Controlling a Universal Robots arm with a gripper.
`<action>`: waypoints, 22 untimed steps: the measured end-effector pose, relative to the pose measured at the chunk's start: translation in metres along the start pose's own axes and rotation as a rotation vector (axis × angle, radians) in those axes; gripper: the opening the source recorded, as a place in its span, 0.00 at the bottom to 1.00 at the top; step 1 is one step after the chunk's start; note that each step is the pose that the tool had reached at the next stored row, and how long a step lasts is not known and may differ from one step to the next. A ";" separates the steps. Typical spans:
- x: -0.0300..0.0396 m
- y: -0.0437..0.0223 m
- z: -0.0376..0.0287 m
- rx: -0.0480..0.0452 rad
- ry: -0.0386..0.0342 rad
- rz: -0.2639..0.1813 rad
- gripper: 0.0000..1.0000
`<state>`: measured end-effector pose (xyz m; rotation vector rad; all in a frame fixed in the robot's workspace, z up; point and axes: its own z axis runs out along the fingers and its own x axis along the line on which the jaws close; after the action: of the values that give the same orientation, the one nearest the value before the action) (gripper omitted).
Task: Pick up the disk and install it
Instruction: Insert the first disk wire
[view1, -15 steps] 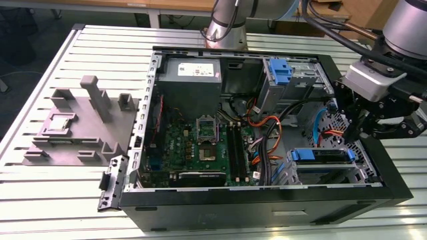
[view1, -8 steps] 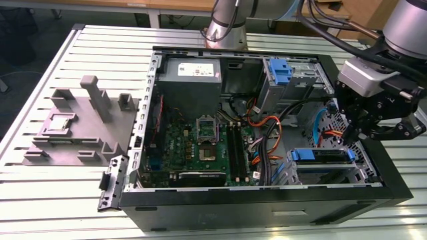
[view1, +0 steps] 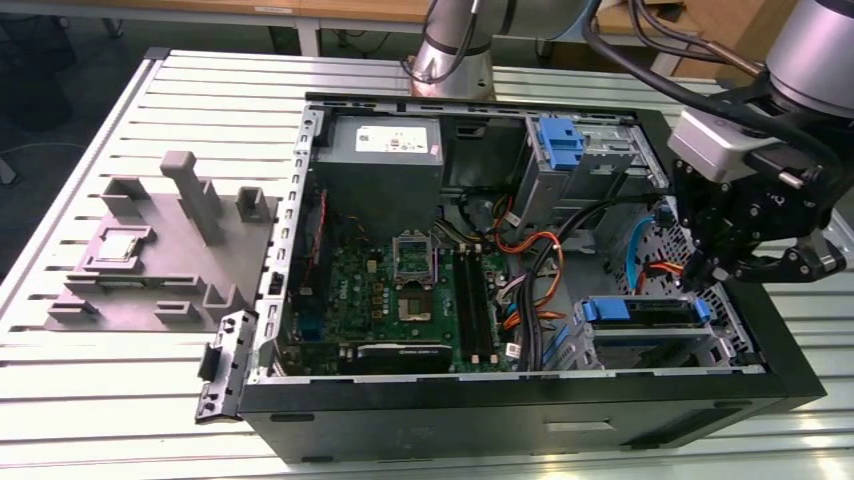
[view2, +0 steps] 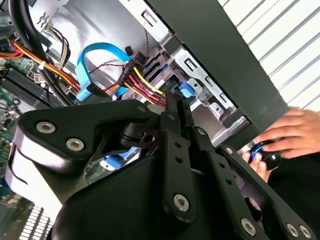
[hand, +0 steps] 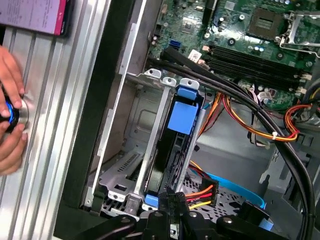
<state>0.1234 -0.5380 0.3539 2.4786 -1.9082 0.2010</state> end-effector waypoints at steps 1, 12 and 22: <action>0.0000 0.0000 0.0000 -0.0022 0.0004 0.010 0.17; -0.0002 0.0000 0.0003 -0.0182 0.0070 0.120 0.17; -0.0008 -0.0001 0.0005 -0.0338 0.0155 0.244 0.17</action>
<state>0.1234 -0.5373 0.3533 2.2113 -2.1847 0.1866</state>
